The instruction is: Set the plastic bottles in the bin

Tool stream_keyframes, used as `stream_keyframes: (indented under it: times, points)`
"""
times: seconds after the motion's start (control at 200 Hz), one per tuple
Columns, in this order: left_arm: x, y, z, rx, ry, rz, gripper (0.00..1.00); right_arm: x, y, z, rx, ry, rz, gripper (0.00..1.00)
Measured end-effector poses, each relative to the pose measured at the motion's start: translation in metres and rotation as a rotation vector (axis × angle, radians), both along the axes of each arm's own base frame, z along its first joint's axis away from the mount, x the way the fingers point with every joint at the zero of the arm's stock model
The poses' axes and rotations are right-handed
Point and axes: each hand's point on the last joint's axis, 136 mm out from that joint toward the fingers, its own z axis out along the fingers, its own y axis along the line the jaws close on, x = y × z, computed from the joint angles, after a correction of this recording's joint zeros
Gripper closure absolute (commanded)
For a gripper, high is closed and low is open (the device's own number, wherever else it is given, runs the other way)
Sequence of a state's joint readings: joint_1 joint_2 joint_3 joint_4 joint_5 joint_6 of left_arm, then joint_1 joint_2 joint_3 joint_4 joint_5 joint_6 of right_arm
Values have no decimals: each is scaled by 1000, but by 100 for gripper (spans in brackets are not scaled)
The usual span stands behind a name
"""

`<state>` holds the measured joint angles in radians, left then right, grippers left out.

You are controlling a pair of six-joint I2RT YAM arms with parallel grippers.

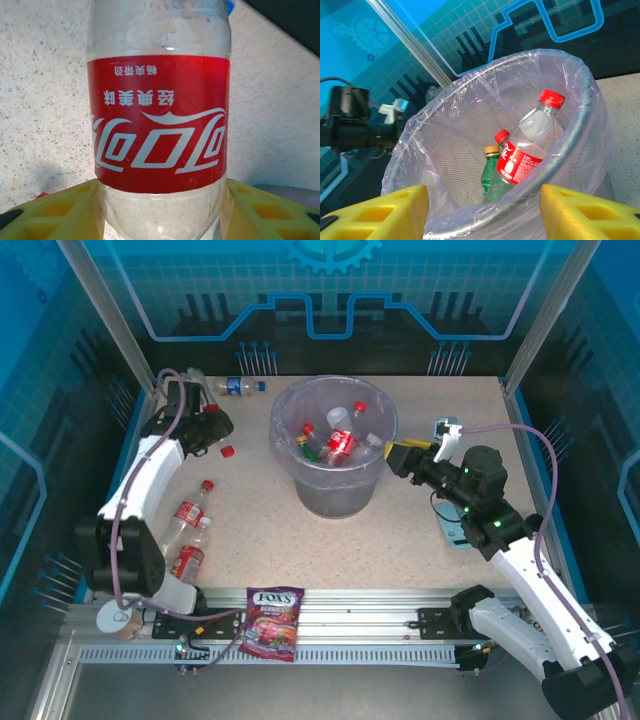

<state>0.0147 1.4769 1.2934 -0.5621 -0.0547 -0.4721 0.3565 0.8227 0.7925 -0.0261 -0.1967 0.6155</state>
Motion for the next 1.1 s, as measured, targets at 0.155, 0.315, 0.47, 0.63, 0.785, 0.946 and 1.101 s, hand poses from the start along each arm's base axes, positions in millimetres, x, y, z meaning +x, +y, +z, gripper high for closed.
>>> stream_keyframes:
  times: [0.155,0.315,0.47,0.63,0.785,0.946,1.101]
  points:
    - [-25,-5,50,10,-111,-20,45,0,-1,-2,-1,5,2,38]
    - [-52,-17,102,24,-208,-68,48,0,-3,-6,-17,15,-2,39]
    - [-76,-44,169,25,-360,-156,57,1,-6,-11,-26,34,-15,39]
    - [-92,-96,224,-3,-473,-316,62,1,-7,-14,-31,47,-20,39]
    - [-90,-160,245,-8,-482,-505,63,3,-6,-15,-17,62,-26,39]
    - [-67,-210,235,20,-396,-626,66,7,-6,-17,-4,74,-30,38]
    - [-55,-251,219,66,-322,-728,68,8,-9,-17,-5,72,-44,38]
